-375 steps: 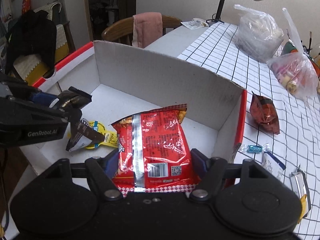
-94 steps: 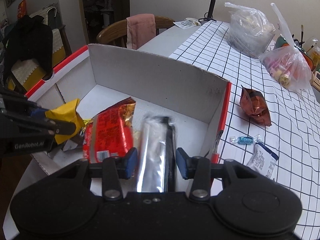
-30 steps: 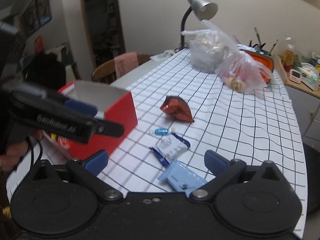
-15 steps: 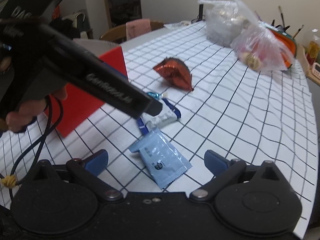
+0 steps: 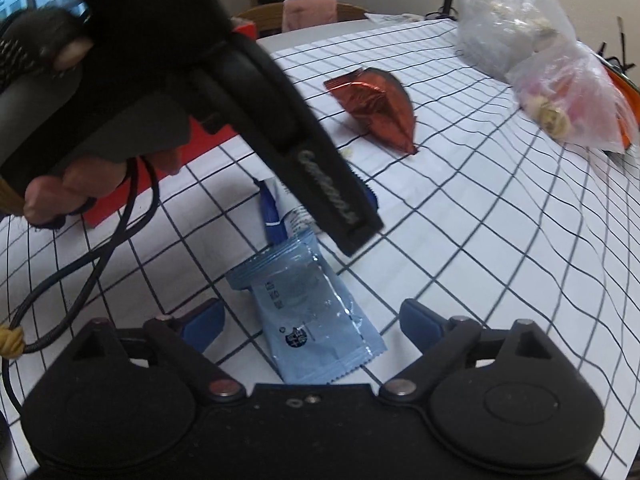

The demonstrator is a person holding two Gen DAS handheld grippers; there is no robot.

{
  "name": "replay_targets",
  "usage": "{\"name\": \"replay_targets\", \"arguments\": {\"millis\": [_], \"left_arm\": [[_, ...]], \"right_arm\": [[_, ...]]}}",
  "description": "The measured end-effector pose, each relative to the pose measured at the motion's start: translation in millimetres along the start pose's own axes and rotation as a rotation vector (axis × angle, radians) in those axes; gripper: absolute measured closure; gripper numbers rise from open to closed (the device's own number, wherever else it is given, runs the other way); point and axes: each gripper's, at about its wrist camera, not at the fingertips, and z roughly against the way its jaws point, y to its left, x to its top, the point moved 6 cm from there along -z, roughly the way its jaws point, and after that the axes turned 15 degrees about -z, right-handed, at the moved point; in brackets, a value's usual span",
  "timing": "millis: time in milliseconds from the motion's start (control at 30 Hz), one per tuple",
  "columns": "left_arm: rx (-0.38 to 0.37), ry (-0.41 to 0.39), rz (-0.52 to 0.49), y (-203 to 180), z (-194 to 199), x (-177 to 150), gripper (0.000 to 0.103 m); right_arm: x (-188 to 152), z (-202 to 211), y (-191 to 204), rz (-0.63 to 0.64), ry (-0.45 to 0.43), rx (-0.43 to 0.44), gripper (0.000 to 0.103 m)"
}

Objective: Organize snacks
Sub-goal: 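Withdraw both tools toward the white biscuit pack and light blue packet, then grasp the white biscuit pack with the left tool while the right tool grasps the light blue packet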

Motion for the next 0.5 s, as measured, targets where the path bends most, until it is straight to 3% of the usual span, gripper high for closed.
{"name": "replay_targets", "arguments": {"millis": [367, 433, 500], "left_arm": [[-0.020, 0.027, 0.042, 7.8, -12.5, -5.1, 0.024], [-0.016, 0.022, 0.037, 6.5, -11.4, -5.6, 0.026], [-0.008, 0.016, 0.024, 4.5, -9.8, -5.7, 0.035]], "right_arm": [[-0.8, -10.5, 6.3, 0.063, 0.008, -0.009, 0.025], [-1.2, -10.1, 6.5, 0.049, 0.008, -0.006, 0.029], [-1.1, -8.8, 6.8, 0.033, 0.010, 0.008, 0.036]]}}
